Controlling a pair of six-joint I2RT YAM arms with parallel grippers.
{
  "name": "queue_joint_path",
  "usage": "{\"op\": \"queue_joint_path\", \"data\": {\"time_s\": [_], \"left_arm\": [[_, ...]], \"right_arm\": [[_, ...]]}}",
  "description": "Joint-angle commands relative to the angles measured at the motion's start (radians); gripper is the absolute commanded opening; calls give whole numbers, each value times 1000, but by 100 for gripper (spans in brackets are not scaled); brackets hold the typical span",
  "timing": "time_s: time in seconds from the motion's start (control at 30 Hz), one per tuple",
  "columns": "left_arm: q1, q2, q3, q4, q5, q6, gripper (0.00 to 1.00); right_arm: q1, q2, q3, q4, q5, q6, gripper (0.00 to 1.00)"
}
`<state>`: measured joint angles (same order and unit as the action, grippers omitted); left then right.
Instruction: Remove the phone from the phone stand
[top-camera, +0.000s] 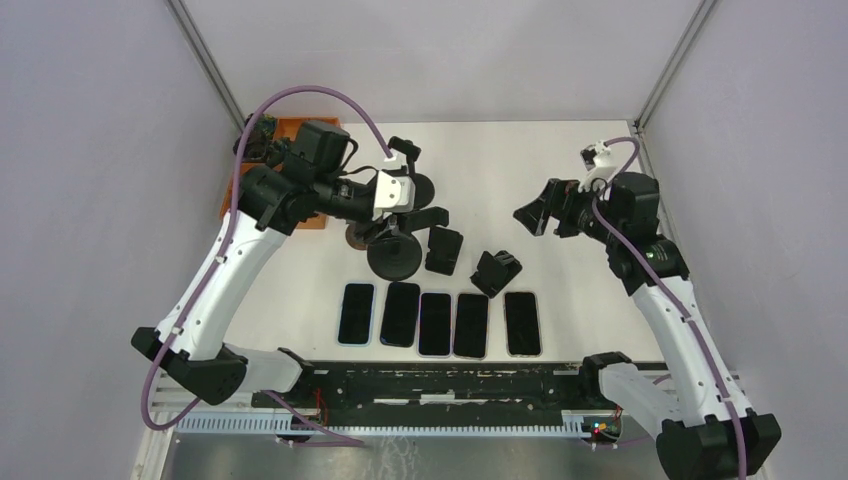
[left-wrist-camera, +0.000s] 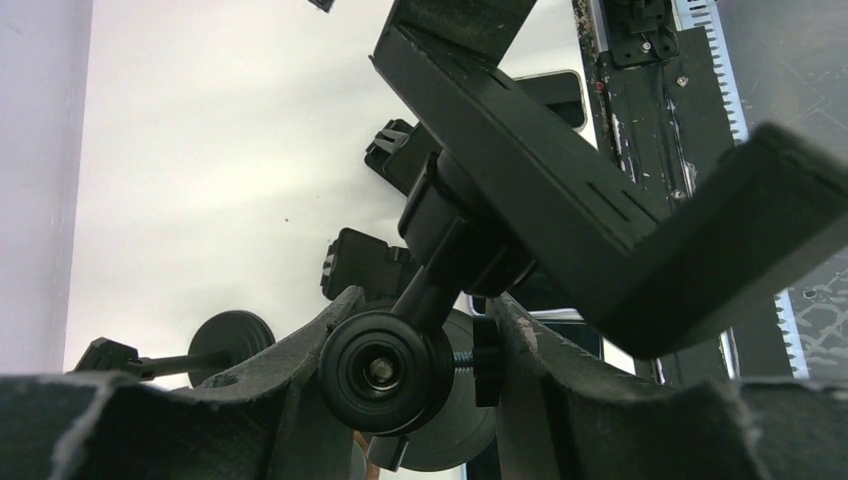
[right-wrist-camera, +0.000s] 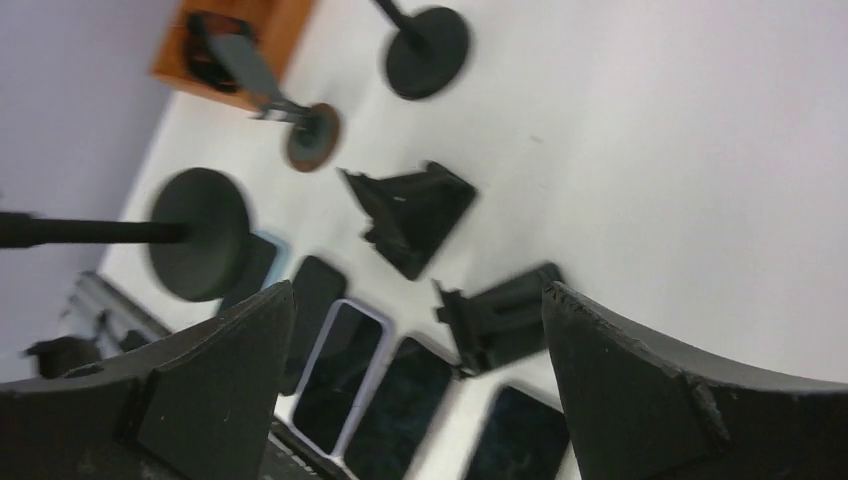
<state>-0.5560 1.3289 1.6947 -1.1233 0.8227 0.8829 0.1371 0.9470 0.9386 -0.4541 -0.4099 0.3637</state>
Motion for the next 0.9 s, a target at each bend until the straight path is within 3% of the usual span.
{"op": "queue_joint_path", "data": {"time_s": [0.0, 0.17, 0.33, 0.7, 0.87], "left_arm": [[0, 0, 14, 87, 71, 34, 2], [-23, 36, 35, 87, 67, 40, 2], [-27, 60, 37, 86, 59, 36, 2], [-36, 75, 59, 81, 74, 28, 2], [-41, 75, 84, 62, 86, 14, 2]], "right_arm": [[83, -7, 75, 127, -196, 109, 98], [167, 7, 57, 520, -388, 382, 98], [255, 41, 106, 722, -427, 501, 96], [454, 137, 185, 659, -384, 414, 87], [495, 194, 201, 662, -395, 400, 78]]}}
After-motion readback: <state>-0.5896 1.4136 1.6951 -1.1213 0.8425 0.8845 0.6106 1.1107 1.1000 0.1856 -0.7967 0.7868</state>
